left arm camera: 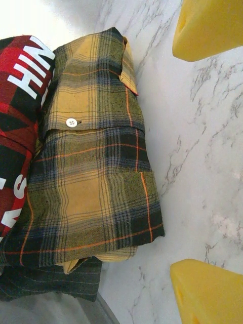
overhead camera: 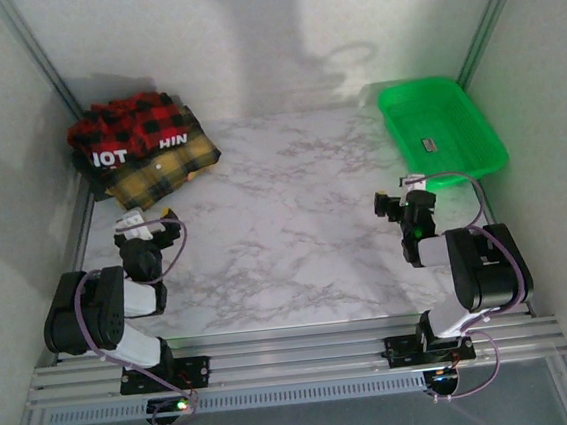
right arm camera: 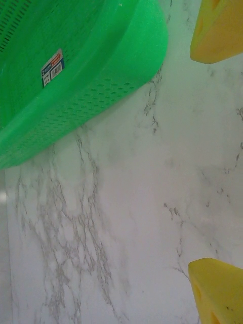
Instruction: Fold and stack the long sleeve shirts
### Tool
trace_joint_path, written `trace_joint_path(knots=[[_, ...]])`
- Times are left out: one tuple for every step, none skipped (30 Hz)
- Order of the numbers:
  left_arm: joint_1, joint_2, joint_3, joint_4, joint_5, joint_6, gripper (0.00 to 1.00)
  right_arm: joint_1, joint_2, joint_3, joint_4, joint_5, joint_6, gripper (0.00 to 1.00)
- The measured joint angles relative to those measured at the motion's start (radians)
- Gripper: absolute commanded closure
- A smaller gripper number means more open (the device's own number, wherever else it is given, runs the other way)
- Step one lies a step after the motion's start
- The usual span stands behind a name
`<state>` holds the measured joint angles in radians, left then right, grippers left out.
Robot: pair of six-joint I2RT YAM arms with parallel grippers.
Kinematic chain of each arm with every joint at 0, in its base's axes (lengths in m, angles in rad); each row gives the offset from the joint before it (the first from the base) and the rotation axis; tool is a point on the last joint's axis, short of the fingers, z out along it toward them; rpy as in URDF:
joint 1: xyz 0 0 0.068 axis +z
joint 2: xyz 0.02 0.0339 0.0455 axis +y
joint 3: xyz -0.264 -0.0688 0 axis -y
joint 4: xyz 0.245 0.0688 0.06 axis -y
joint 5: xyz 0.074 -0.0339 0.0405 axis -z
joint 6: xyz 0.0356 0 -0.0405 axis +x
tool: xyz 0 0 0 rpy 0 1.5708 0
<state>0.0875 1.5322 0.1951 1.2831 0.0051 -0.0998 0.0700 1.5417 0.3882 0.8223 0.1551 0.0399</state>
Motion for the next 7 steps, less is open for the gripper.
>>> trace_joint_path(knots=[[0.0, 0.0, 0.0, 0.0, 0.0, 0.0, 0.01, 0.0, 0.0, 0.0, 0.0, 0.0, 0.0, 0.01], [0.0, 0.0, 0.0, 0.0, 0.0, 0.0, 0.01, 0.0, 0.0, 0.0, -0.001, 0.0, 0.0, 0.01], [0.0, 0.0, 0.0, 0.0, 0.001, 0.0, 0.01, 0.0, 0.0, 0.0, -0.001, -0.001, 0.0, 0.01], [0.0, 0.0, 0.0, 0.0, 0.002, 0.0, 0.01, 0.0, 0.0, 0.0, -0.003, -0.002, 0.0, 0.01], [0.0, 0.0, 0.0, 0.0, 0.002, 0.0, 0.01, 0.0, 0.0, 0.0, -0.004, -0.002, 0.0, 0.01], [0.0, 0.0, 0.0, 0.0, 0.002, 0.0, 0.01, 0.0, 0.0, 0.0, -0.005, -0.003, 0.0, 0.01], [0.0, 0.0, 0.0, 0.0, 0.002, 0.0, 0.01, 0.0, 0.0, 0.0, -0.005, -0.003, 0.0, 0.01]])
